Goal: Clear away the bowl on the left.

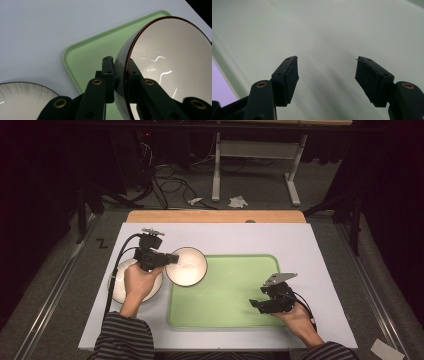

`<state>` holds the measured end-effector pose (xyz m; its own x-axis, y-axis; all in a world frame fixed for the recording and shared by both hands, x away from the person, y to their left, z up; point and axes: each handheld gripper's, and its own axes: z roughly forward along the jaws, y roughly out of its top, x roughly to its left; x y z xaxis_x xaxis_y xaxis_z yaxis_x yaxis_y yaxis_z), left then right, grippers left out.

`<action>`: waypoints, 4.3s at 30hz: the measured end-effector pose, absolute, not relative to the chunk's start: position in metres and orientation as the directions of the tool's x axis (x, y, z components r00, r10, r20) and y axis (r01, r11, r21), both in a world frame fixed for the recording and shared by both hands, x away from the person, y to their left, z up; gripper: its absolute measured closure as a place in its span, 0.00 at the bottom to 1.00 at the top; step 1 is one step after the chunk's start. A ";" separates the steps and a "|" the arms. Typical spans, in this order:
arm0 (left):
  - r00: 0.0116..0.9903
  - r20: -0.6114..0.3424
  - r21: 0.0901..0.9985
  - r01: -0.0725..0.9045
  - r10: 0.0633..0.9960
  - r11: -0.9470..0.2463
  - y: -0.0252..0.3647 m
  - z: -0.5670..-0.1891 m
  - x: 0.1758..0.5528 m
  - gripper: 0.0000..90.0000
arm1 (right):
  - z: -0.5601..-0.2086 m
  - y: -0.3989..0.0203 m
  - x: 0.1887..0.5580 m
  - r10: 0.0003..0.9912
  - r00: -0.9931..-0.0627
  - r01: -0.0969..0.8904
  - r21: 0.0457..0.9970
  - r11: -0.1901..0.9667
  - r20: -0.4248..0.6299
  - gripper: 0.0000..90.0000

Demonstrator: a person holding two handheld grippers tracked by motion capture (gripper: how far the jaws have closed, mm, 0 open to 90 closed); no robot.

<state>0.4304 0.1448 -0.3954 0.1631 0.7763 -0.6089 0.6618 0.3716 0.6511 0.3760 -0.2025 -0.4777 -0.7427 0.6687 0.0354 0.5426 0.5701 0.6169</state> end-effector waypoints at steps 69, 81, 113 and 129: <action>0.180 -0.606 0.553 0.795 0.775 0.248 0.028 -0.479 0.483 0.90 | -0.471 -0.218 0.347 0.724 -0.689 0.571 0.641 0.512 0.036 0.41; 0.232 -0.637 0.550 0.805 0.735 0.223 0.027 -0.477 0.478 0.81 | -0.471 -0.220 0.349 0.718 -0.695 0.566 0.641 0.518 0.034 0.41; 0.342 -0.586 0.699 0.672 0.735 0.244 0.045 -0.434 0.455 0.50 | -0.467 -0.228 0.351 0.727 -0.685 0.575 0.647 0.500 0.048 0.41; 0.340 -0.613 0.702 0.649 0.714 0.294 0.063 -0.416 0.448 0.49 | -0.467 -0.228 0.354 0.724 -0.688 0.579 0.646 0.498 0.057 0.41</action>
